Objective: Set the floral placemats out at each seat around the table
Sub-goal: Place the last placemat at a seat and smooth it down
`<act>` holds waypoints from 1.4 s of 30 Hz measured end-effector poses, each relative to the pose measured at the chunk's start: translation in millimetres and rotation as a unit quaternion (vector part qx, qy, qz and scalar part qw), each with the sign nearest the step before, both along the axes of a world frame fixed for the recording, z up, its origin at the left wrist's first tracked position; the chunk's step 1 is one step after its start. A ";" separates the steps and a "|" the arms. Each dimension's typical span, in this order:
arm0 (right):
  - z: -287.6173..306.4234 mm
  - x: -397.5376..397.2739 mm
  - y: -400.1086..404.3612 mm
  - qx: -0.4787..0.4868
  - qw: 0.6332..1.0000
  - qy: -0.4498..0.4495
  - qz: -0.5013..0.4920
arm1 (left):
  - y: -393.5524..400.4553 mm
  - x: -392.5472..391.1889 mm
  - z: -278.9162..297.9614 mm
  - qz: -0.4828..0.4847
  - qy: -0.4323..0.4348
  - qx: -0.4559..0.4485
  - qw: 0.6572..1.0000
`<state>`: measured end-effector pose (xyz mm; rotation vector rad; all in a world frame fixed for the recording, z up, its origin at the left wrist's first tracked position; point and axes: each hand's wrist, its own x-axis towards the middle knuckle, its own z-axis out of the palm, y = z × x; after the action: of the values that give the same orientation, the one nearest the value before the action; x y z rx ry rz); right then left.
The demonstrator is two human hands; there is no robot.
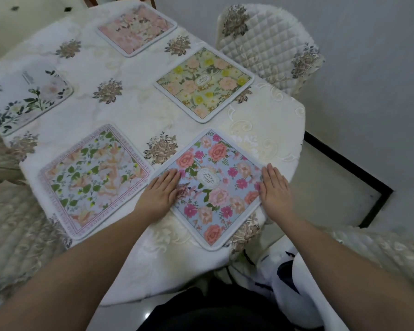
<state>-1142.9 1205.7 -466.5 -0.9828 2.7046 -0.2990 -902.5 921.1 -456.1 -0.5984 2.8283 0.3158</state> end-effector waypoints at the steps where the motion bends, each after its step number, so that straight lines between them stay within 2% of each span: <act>1: -0.1 0.2 4.3 0.003 1.000 -0.002 -0.007 | -6.1 4.3 1.9 -0.008 -0.008 -0.006 1.000; 5: 7.1 12.2 15.6 -0.022 0.999 0.024 -0.039 | -22.6 9.8 6.3 -0.029 -0.030 -0.022 0.999; 9: 15.3 43.3 2.8 0.001 0.998 0.062 0.007 | -19.7 -4.8 14.4 -0.059 0.019 -0.010 0.998; 12: 23.6 74.2 -25.9 0.004 0.999 0.048 0.022 | -10.7 -19.4 16.6 -0.097 0.054 -0.003 0.994; 15: 27.9 109.2 -63.4 -0.031 0.999 -0.016 0.001 | -0.8 -33.0 12.5 -0.112 0.065 0.016 0.991; 18: 23.1 146.4 -101.2 -0.054 0.998 -0.043 -0.005 | 7.2 -34.9 3.9 -0.144 0.089 0.013 0.985; 24: 3.1 194.6 -146.6 0.021 0.999 -0.007 -0.026 | -9.7 -17.1 -13.8 -0.125 0.091 0.013 0.988; 27: 1.5 199.5 -147.2 0.024 0.998 0.026 -0.043 | -19.4 -10.7 -16.3 -0.143 0.086 -0.002 0.986; 42: 9.9 212.0 -70.7 0.016 0.992 0.022 -0.119 | -62.0 2.2 -10.5 -0.138 0.030 -0.007 0.990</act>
<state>-930.8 1135.0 -456.6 -0.6643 2.8615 -0.2803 -900.3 859.0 -466.6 -0.1955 2.9235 0.2654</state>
